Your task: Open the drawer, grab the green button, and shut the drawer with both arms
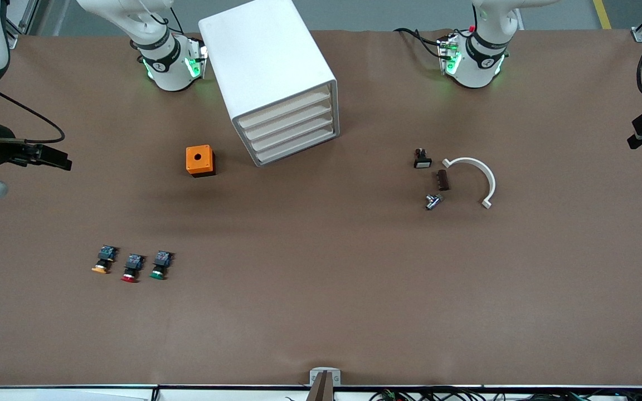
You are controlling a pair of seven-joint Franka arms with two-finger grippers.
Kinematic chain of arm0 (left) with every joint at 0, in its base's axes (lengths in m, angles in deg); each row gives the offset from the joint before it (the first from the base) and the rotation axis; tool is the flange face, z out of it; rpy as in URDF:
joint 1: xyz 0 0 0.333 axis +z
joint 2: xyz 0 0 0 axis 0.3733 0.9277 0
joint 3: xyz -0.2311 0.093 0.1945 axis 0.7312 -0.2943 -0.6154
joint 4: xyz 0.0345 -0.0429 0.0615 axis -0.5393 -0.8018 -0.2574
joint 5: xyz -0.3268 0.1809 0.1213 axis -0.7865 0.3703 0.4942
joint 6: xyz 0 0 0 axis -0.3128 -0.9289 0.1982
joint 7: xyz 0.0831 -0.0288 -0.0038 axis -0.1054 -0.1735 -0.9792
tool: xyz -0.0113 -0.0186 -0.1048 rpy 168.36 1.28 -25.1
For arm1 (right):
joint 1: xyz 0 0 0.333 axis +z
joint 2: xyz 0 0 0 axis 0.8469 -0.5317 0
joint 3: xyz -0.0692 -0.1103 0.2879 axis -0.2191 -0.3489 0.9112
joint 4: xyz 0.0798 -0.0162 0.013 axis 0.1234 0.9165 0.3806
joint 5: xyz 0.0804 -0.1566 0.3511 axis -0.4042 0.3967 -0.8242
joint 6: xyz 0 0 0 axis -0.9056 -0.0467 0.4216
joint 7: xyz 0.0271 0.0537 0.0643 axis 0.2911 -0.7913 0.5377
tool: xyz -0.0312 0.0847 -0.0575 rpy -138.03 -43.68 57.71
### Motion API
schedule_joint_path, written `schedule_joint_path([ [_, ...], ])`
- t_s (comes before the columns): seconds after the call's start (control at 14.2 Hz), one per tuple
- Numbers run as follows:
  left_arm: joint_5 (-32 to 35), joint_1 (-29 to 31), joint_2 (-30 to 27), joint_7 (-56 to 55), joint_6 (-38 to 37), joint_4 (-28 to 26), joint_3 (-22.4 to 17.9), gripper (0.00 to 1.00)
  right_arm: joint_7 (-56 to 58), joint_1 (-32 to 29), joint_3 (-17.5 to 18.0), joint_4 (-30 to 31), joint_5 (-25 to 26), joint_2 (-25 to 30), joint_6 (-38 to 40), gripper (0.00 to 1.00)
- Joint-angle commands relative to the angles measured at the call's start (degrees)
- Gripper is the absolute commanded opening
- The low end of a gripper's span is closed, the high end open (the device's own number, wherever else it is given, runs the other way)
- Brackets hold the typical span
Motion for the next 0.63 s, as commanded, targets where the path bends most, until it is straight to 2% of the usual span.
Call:
schedule_joint_path([
  [0.0, 0.53, 0.57, 1.3, 0.44, -0.21, 2.12, 0.76, 0.99, 0.45, 1.05, 0.38, -2.99, 1.38, 0.19, 0.68, 1.0],
  [0.14, 0.53, 0.22, 1.92, -0.44, -0.21, 2.38, 0.84, 1.0, 0.01, 0.71, 0.29, -7.65, 1.3, -1.47, 3.31, 1.0],
  [0.56, 0.53, 0.04, 1.92, -0.44, -0.21, 3.17, 1.37, 1.0, 0.01, 0.44, 0.2, -11.26, 0.77, -1.22, 7.36, 1.0],
])
